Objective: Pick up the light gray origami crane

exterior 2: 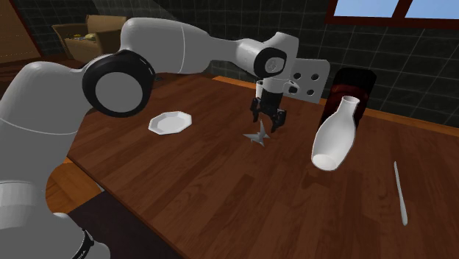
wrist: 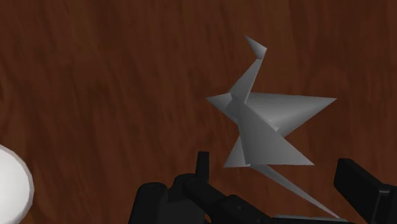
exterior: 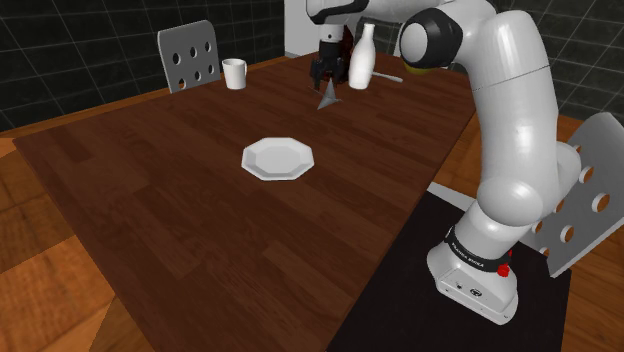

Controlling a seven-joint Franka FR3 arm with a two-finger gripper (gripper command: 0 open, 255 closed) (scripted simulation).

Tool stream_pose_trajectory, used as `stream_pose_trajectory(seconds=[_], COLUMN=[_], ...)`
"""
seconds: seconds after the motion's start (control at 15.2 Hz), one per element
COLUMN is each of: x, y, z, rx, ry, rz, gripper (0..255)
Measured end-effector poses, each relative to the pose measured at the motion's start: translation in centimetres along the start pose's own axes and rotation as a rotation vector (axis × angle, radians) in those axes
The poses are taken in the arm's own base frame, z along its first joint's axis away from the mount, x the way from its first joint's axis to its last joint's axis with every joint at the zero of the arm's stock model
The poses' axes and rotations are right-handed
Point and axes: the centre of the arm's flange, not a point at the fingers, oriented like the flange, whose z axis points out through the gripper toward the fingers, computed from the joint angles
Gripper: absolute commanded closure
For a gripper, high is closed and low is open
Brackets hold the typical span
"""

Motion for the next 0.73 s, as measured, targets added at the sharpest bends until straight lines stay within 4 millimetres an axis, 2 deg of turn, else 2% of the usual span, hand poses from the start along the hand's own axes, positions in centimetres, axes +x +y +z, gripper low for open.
stream_pose_trajectory(seconds=[0.2,0.26,0.73], x=[0.1,0.2,0.2], y=[0.2,0.2,0.2], z=[1.5,1.7,1.9], rx=[0.0,0.0,0.0], ry=[0.0,0.0,0.002], rz=[0.0,0.0,0.0], gripper=[0,255,255])
